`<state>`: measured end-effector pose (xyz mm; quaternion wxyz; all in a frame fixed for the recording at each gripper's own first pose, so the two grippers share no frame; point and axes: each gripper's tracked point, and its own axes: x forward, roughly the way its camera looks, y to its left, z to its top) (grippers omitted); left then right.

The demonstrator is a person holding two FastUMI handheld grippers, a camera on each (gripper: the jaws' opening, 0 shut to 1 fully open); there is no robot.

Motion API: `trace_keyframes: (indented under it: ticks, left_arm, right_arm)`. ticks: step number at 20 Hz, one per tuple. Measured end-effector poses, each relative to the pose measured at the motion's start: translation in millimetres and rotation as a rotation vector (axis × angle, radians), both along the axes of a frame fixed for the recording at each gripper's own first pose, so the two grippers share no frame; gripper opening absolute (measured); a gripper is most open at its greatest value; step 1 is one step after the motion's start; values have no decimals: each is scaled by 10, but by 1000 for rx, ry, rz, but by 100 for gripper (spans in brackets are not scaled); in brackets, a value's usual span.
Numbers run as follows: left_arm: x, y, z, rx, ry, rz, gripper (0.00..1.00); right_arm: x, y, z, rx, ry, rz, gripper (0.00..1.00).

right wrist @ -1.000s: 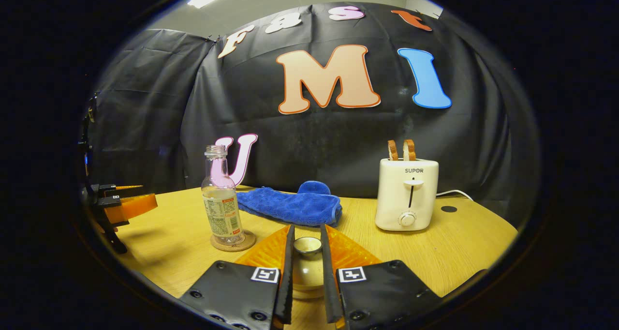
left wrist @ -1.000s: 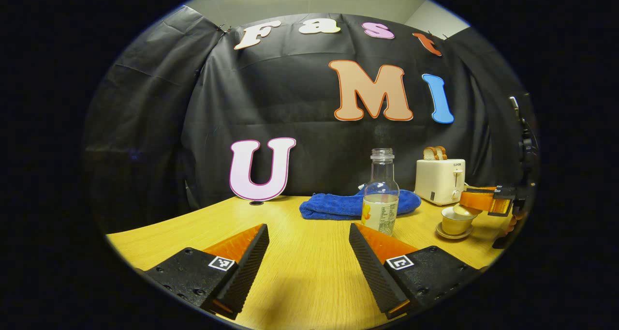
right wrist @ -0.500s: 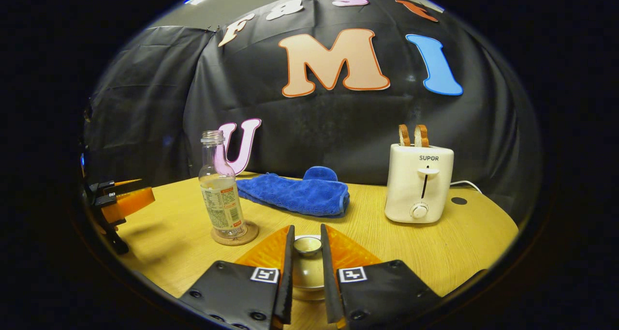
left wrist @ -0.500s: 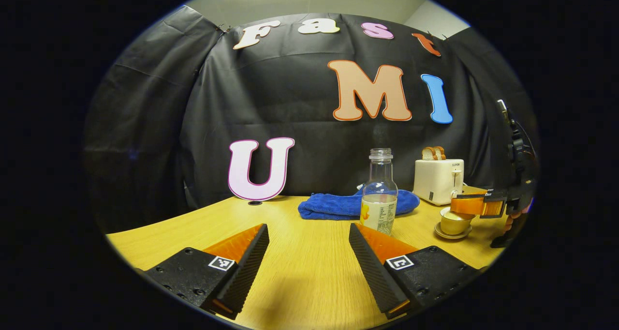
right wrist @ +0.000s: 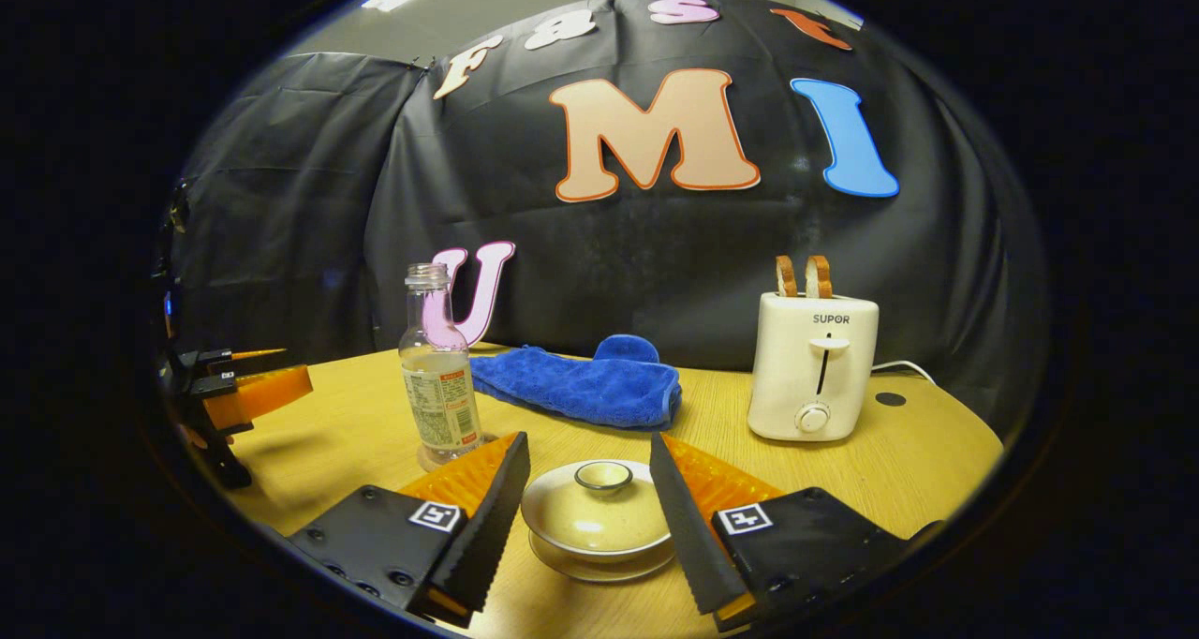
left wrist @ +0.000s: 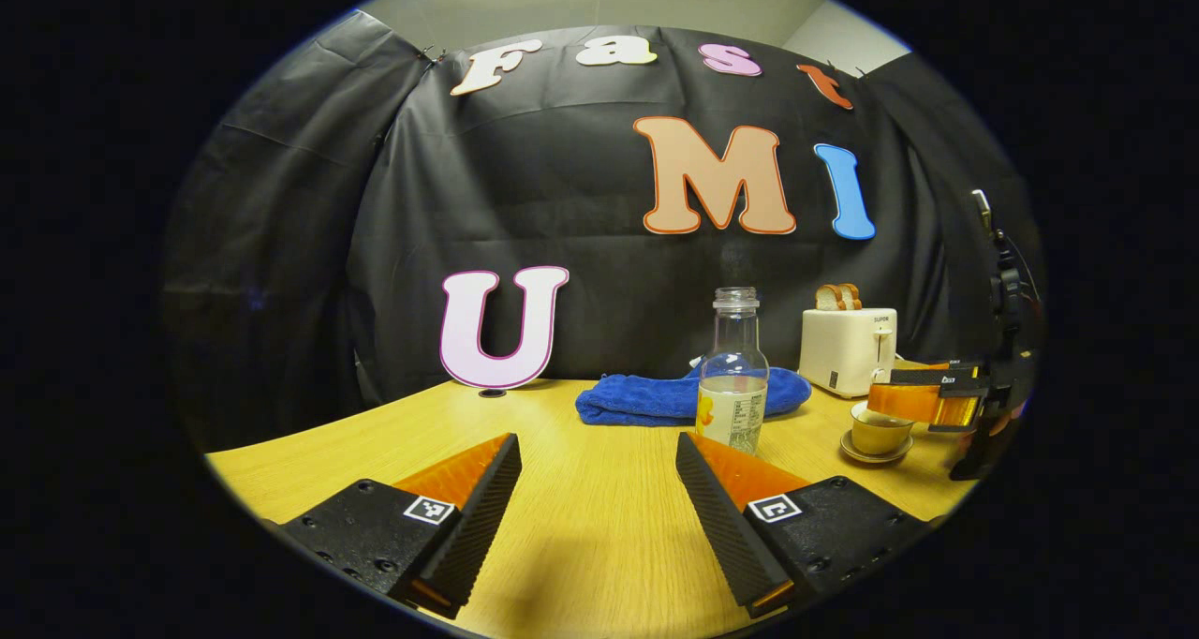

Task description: Open the teacup lid with one hand, grasp the water bottle and pour water into the teacup with the other hand; after pouring, place the water bottle on the coaster and then close the teacup lid.

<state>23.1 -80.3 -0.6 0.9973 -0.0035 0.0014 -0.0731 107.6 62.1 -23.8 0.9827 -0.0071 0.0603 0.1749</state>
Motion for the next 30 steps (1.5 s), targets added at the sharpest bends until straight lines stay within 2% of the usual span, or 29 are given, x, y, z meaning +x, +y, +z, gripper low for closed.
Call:
trace_keyframes:
  ticks: [2,4,6,7,8,12,13,16,17,19,22,25,26,27,28,30]
  left_arm:
    - [1,7,1,0,0,0,97]
    - [4,2,2,0,0,0,97]
    - [10,-12,-5,0,-1,0,97]
    - [2,2,-3,0,-1,0,97]
    - [2,1,-3,0,-1,0,97]
    - [-1,10,-7,0,-1,6,97]
    - [1,40,-7,2,-2,16,97]
    - [6,75,-1,3,-1,36,97]
    - [7,74,-5,4,-2,41,97]
    - [3,83,-9,4,-2,45,97]
    - [3,110,-4,3,-2,56,97]
    - [8,110,-8,3,0,56,97]
    - [7,110,-12,2,1,56,97]
    - [6,108,-14,1,4,56,97]
    - [8,113,-11,1,2,56,97]
    - [8,105,-13,2,2,56,97]
  right_arm:
    - [-43,-53,62,19,-32,-19,77]
    - [-132,-123,141,29,-76,-48,87]
    - [-215,-228,162,29,-93,-94,83]
    - [-262,-277,159,29,-96,-112,91]
    - [-311,-348,176,26,-99,-138,87]
    - [-526,-727,203,14,-109,-283,86]
    - [-586,-842,216,10,-113,-331,90]
    - [-781,-1134,238,0,-123,-451,90]
    - [-820,-1187,246,-3,-124,-473,82]
    - [-860,-1237,246,-5,-125,-494,90]
    - [-875,-1303,249,-10,-127,-529,82]
    - [-875,-1324,250,-10,-128,-544,86]
    - [-878,-1325,248,-10,-128,-544,82]
    - [-877,-1325,247,-10,-128,-544,90]
    - [-876,-1326,248,-10,-128,-544,86]
    - [-877,-1326,249,-10,-128,-544,90]
